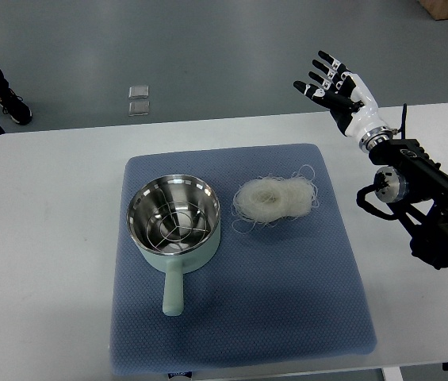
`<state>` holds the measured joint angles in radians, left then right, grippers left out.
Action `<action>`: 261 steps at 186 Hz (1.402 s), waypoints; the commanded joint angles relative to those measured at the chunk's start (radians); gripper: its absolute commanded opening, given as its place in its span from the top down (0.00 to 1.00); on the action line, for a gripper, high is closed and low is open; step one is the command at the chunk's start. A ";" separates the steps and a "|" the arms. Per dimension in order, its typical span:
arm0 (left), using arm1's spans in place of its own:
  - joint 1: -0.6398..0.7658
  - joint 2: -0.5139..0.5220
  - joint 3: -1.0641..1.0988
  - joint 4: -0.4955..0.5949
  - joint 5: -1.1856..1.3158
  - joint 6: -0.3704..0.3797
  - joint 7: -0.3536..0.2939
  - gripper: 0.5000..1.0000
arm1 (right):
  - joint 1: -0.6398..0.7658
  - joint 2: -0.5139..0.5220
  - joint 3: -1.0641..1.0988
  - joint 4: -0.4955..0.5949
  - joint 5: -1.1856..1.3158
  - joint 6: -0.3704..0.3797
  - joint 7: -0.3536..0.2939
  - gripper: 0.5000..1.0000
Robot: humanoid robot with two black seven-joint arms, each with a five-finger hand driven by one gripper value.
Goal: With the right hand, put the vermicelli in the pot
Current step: 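Rotate the right hand palm-down above the vermicelli bundle, then lower the right hand onto the white vermicelli bundle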
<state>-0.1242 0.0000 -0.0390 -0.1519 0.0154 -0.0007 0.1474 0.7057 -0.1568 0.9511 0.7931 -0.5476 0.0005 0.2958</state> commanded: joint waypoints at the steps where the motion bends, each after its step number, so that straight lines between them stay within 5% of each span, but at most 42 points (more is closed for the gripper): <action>1: 0.000 0.000 0.002 0.000 0.000 -0.002 0.003 0.00 | 0.000 -0.001 0.002 0.000 0.002 -0.001 0.003 0.15; 145: 0.000 0.000 0.001 0.002 0.000 0.004 0.004 0.00 | 0.041 -0.041 -0.081 0.003 -0.038 0.053 -0.009 0.15; 261: -0.002 0.000 0.001 0.003 -0.002 0.007 0.004 0.00 | 0.216 -0.181 -0.403 0.038 -0.250 0.253 -0.001 0.17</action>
<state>-0.1254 0.0000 -0.0384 -0.1491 0.0151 0.0057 0.1516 0.8867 -0.3054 0.6183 0.8142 -0.7223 0.2122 0.2960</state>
